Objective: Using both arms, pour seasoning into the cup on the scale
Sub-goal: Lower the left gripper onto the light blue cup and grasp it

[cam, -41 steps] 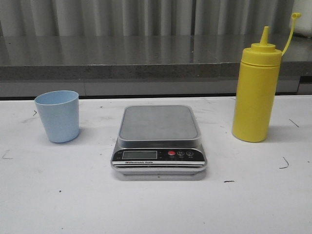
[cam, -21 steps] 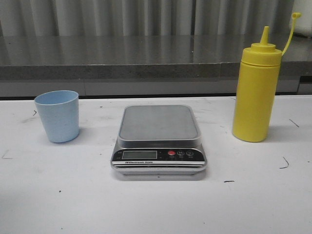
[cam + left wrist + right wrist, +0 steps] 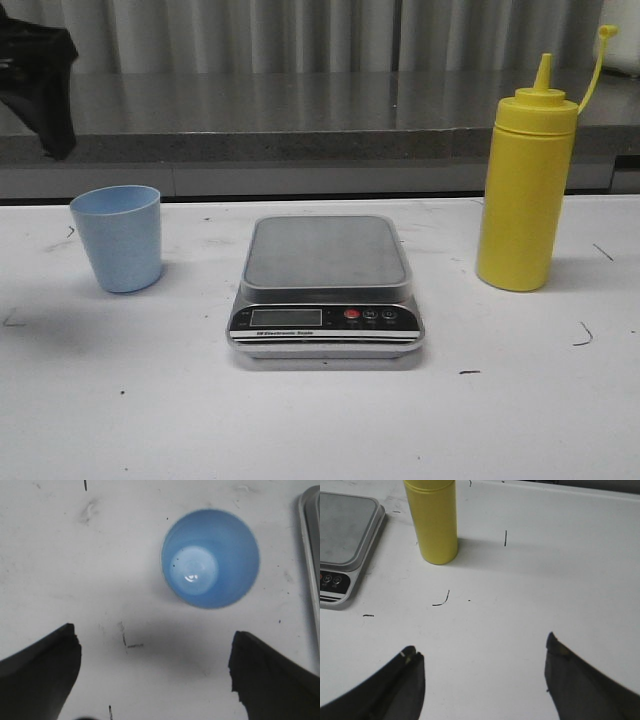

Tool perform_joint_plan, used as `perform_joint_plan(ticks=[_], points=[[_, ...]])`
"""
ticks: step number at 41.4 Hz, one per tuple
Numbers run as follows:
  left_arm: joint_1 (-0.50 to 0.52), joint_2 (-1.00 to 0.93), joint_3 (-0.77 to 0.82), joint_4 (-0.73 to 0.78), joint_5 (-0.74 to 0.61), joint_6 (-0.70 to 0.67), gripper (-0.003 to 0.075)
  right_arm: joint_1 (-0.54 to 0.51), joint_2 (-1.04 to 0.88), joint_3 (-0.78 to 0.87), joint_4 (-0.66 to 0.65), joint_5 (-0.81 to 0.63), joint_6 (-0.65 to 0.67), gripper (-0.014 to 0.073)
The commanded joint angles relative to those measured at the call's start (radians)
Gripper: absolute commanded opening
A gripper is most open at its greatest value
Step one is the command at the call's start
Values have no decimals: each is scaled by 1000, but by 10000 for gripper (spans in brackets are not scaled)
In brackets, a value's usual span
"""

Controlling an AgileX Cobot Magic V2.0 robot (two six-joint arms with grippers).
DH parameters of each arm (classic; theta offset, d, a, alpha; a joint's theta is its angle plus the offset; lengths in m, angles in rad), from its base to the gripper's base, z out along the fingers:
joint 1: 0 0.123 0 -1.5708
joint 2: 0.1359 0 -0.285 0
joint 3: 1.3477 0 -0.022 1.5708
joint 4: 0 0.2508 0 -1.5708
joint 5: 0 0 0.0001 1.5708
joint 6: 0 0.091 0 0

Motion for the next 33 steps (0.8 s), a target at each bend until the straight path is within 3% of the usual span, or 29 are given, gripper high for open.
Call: perform_joint_plan(ticks=[1, 20, 25, 33], points=[[-7, 41, -89, 8, -35, -3, 586, -2, 12, -23, -9, -62, -11, 529], [-7, 275, -249, 10, -44, -3, 567, -2, 12, -23, -9, -63, -11, 529], [-7, 286, -249, -3, -36, -3, 471, -2, 12, -23, -9, -63, -11, 529], [-7, 286, -249, -19, -47, -3, 230, -2, 12, -23, -9, -63, -11, 529]])
